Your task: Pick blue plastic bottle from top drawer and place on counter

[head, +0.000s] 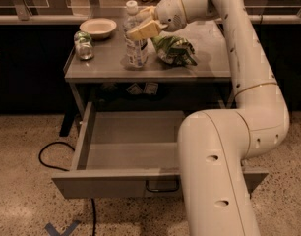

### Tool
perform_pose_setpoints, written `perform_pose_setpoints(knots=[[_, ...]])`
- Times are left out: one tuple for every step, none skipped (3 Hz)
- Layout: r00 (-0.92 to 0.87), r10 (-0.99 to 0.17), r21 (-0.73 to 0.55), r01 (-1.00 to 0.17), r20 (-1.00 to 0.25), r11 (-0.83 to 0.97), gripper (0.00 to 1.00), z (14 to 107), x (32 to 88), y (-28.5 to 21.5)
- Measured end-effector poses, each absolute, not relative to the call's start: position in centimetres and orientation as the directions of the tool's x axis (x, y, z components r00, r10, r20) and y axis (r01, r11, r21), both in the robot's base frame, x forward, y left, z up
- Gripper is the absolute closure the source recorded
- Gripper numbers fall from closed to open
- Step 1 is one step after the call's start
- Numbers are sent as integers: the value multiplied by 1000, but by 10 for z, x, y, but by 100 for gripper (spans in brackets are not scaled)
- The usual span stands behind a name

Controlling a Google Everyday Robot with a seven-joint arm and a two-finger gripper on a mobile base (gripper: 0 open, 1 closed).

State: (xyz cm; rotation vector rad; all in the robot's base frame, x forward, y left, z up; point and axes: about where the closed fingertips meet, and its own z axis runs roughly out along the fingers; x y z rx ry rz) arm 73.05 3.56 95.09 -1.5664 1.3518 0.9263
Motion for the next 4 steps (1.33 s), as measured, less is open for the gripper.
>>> perform_pose_setpoints(knots=[[135,-327,-125,-991,-935,-52,100,942,740,45],[135,-326,-125,-991,-936,-51,82,942,741,46],[135,-326,-125,-991,-936,-51,58,942,741,46],[135,-326,-125,-991,-936,-51,35,942,741,46]])
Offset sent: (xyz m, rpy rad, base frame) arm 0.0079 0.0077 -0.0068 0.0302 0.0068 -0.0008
